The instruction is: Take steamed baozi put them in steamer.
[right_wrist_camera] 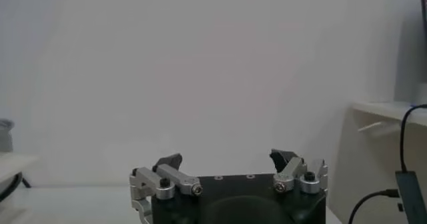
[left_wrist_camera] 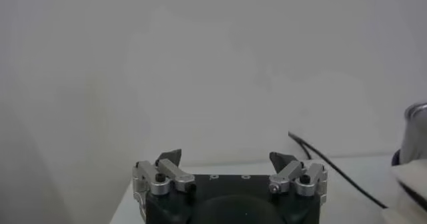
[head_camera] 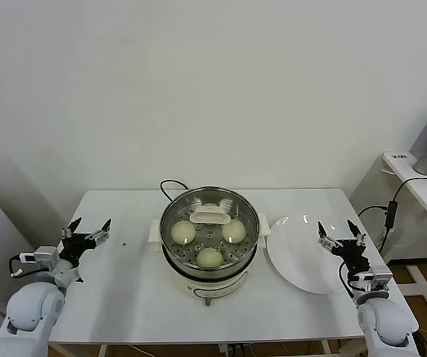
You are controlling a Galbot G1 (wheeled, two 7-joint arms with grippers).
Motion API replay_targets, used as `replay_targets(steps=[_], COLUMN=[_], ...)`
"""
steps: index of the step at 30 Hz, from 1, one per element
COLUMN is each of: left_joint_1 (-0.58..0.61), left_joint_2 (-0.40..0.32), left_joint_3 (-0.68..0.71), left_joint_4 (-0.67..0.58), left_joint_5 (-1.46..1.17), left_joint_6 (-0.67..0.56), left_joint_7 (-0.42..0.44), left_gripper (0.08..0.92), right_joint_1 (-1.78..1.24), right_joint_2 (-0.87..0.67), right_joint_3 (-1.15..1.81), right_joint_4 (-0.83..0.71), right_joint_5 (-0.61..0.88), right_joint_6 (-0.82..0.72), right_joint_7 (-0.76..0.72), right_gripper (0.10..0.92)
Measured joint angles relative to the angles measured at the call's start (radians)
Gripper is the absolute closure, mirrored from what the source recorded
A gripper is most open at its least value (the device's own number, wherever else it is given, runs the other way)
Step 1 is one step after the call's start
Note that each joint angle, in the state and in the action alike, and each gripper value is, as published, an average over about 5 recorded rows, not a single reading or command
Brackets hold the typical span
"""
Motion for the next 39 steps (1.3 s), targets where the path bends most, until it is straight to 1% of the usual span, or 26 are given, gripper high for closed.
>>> replay_targets(steps=[20, 39], left_joint_1=[0.032, 0.036], left_joint_2=[-0.016, -0.018], left_joint_3=[0.000, 0.001], left_joint_4=[-0.008, -0.015], left_joint_5=[-0.015, -0.020], left_joint_6=[-0.008, -0.006], left_joint_7=[-0.002, 0.000], left_gripper=[0.177, 0.177], right_joint_1=[-0.004, -0.012], right_joint_2=[0.013, 0.009], right_joint_3=[-0.022, -0.007], right_joint_4=[-0.001, -0.001], right_joint_5=[0.006, -0.001], right_joint_6=[-0.018, -0.037], right_joint_7=[0.013, 0.017], right_gripper=[0.203, 0.203])
